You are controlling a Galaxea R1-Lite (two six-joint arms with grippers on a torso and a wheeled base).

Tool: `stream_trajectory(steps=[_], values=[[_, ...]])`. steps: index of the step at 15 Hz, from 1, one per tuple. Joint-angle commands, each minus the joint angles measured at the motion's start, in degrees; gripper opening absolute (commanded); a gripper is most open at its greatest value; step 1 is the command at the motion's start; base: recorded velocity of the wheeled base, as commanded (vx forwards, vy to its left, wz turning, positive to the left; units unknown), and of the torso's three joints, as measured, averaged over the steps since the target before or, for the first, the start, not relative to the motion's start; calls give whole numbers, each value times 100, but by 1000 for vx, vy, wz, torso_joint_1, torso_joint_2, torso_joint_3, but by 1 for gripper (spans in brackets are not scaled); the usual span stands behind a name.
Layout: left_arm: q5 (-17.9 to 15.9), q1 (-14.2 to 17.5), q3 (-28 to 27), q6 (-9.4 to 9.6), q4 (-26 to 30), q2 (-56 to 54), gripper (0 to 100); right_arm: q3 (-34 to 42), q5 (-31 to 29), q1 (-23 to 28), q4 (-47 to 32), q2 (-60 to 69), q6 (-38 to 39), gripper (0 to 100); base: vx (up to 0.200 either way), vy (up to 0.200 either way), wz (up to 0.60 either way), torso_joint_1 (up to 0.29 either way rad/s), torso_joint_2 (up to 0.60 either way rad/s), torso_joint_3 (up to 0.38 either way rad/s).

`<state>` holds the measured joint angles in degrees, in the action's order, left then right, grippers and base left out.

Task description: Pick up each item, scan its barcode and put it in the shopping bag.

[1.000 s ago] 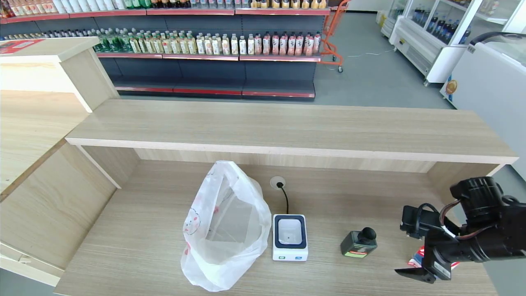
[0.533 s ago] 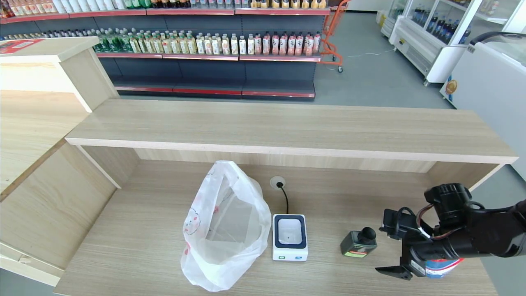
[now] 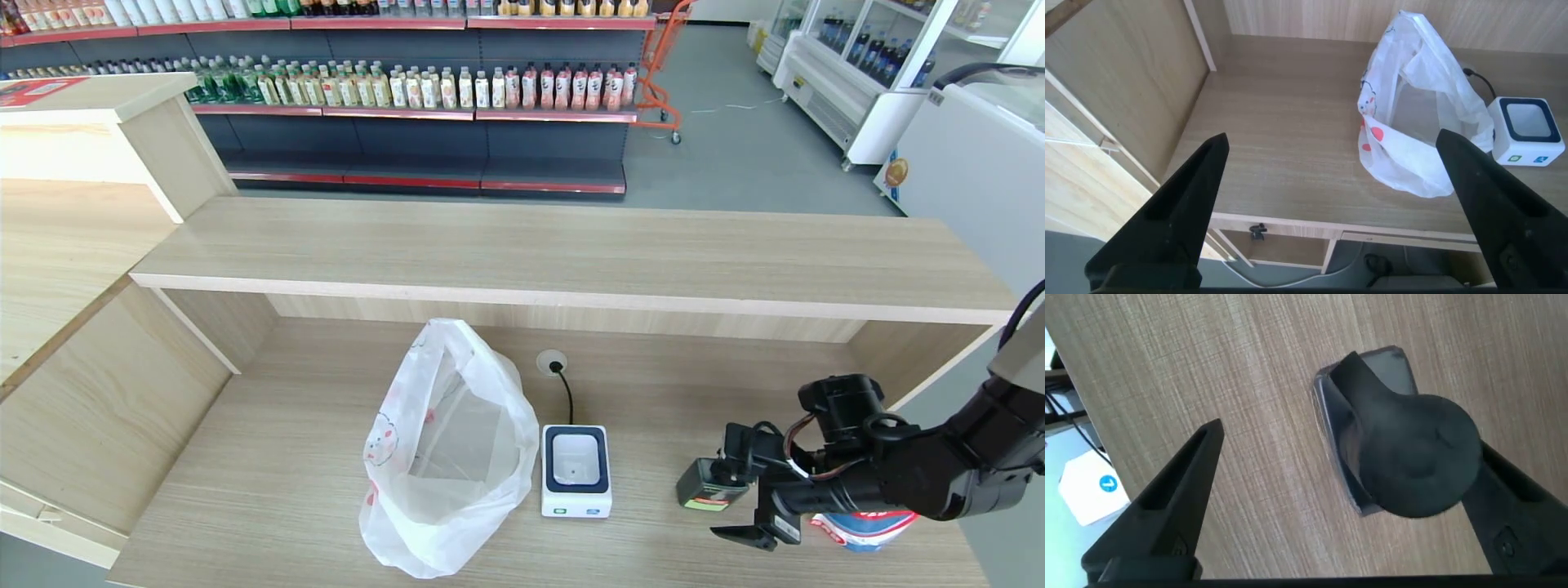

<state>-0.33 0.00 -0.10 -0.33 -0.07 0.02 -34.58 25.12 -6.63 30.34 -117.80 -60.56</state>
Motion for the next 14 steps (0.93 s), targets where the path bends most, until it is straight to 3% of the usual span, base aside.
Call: stream_trajectory(steps=[1, 6, 7, 14], values=[[-2, 0, 1, -2, -1, -2, 100, -92, 1, -101, 103, -288, 1, 100, 0, 0, 0, 0, 0, 0], [-2, 0, 1, -2, -1, -2, 100, -365, -8, -242, 341, -622, 97, 100, 0, 0, 0, 0, 0, 0], [-2, 0, 1, -2, -1, -2, 100, -374, -8, -286, 411, -639, 194, 0, 0, 0, 0, 0, 0, 0], [-2, 0, 1, -2, -1, -2, 100, -84, -78, -128, 631, -393, 370, 0, 0, 0, 0, 0, 0, 0]])
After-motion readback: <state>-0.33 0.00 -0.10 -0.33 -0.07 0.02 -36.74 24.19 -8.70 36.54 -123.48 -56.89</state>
